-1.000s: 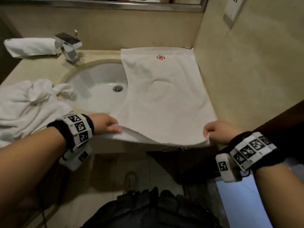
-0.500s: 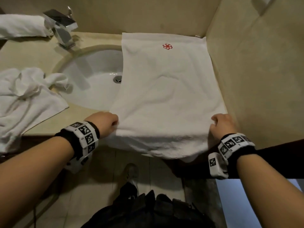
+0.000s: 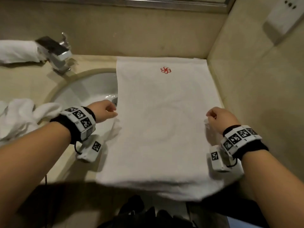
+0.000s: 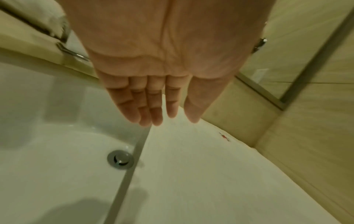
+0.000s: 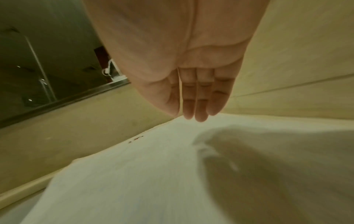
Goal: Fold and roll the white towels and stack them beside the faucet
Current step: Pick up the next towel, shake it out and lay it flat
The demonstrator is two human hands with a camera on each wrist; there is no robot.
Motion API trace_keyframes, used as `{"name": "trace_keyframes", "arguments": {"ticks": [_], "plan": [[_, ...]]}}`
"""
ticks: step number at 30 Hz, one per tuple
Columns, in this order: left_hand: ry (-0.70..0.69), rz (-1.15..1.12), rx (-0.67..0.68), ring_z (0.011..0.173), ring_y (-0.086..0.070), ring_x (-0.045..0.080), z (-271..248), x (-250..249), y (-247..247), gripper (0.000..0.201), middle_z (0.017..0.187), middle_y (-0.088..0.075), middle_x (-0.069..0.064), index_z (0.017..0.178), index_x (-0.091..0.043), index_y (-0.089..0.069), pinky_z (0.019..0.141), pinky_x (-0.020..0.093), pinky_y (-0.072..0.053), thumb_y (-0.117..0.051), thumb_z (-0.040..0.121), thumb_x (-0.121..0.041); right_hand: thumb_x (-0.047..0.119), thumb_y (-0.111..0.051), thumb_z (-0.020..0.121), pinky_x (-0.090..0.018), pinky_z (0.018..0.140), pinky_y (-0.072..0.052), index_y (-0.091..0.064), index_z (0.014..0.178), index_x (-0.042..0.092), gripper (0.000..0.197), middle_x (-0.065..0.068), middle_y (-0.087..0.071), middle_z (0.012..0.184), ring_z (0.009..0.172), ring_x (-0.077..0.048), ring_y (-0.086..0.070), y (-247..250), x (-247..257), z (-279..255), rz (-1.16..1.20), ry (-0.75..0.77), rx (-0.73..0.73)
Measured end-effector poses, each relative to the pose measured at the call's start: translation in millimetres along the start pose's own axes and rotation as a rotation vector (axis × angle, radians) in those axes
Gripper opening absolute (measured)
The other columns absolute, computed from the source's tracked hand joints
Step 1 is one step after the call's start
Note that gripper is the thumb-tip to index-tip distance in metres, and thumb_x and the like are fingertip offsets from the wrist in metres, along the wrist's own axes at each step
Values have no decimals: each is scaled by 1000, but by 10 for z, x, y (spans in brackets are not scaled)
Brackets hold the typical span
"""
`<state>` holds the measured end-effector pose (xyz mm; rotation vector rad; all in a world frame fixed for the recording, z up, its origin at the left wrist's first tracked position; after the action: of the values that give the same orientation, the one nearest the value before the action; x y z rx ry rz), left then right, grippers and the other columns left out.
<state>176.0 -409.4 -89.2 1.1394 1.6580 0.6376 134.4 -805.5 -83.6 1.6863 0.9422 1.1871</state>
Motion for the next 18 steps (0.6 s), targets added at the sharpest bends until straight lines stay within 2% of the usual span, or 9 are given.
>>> {"name": "trace_keyframes", "arguments": {"ticks": [2, 4, 6, 8, 10, 12, 13, 15, 18], "plan": [[52, -9, -35, 103, -57, 31, 536, -5, 189, 31, 105, -62, 12, 109, -4, -59, 78, 28, -39, -60, 86, -25, 13, -48, 87, -27, 76, -38, -59, 106, 12, 22, -12, -60, 111, 95, -28, -57, 57, 94, 474, 14, -27, -37], [123, -57, -56, 112, -54, 35, 1044, 55, 319, 41, 121, -58, 20, 119, 0, -53, 89, 36, -44, -61, 86, -23, 15, -48, 88, -30, 78, -40, -56, 110, 13, 22, -13, -57, 115, 97, -29, -57, 54, 135, 935, 5, -70, -54], [216, -143, -61, 121, -49, 36, 1442, 165, 355, 55, 134, -50, 21, 132, 1, -42, 101, 41, -41, -61, 86, -22, 15, -48, 89, -33, 81, -43, -54, 112, 12, 24, -16, -56, 118, 99, -33, -56, -2, 120, 1309, -19, -115, -35], [305, -238, -5, 123, -48, 35, 1685, 275, 258, 63, 138, -47, 20, 138, -1, -34, 104, 42, -40, -60, 87, -27, 15, -50, 88, -35, 81, -44, -53, 112, 11, 25, -17, -54, 118, 98, -35, -56, -76, 93, 1525, -55, -135, -2], [374, -394, 51, 108, -57, 31, 1882, 357, 104, 47, 127, -54, 21, 128, -2, -45, 89, 38, -51, -56, 90, -27, 15, -52, 87, -33, 80, -42, -53, 111, 10, 25, -18, -54, 118, 97, -35, -56, -125, 53, 1701, -61, -150, -10], [418, -651, 81, 71, -61, 20, 1965, 356, -20, 13, 93, -60, 21, 89, -6, -57, 64, 28, -55, -52, 92, -18, 15, -52, 88, -32, 80, -39, -54, 108, 8, 22, -19, -54, 117, 98, -34, -55, -151, -2, 1807, -44, -180, -21], [444, -741, 74, 60, -57, 16, 1991, 357, -34, 20, 79, -56, 16, 74, -9, -52, 60, 25, -54, -50, 93, -15, 13, -51, 89, -32, 82, -39, -54, 106, 7, 19, -20, -54, 117, 100, -35, -55, -141, -36, 1842, -34, -206, -23], [431, -814, 75, 60, -52, 16, 2052, 358, -9, 28, 68, -50, 9, 67, -11, -47, 52, 20, -54, -46, 95, -13, 11, -49, 89, -34, 86, -40, -55, 105, 5, 17, -21, -55, 118, 105, -36, -53, -110, -112, 1911, -41, -261, -10], [378, -853, 89, 56, -58, 14, 2052, 392, 119, 25, 70, -50, 8, 72, -11, -50, 43, 12, -51, -43, 96, -13, 13, -48, 90, -38, 91, -41, -54, 106, 6, 19, -22, -54, 120, 109, -38, -52, -102, -123, 1994, -119, -287, 59]]}}
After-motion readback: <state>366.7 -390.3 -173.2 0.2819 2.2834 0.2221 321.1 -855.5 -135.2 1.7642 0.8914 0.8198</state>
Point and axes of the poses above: each hand's wrist, its own z-axis towards the middle knuckle, its own y-axis out of the back of the hand, x = y × z, the point moved 6 cm from there along z, towards the middle knuckle
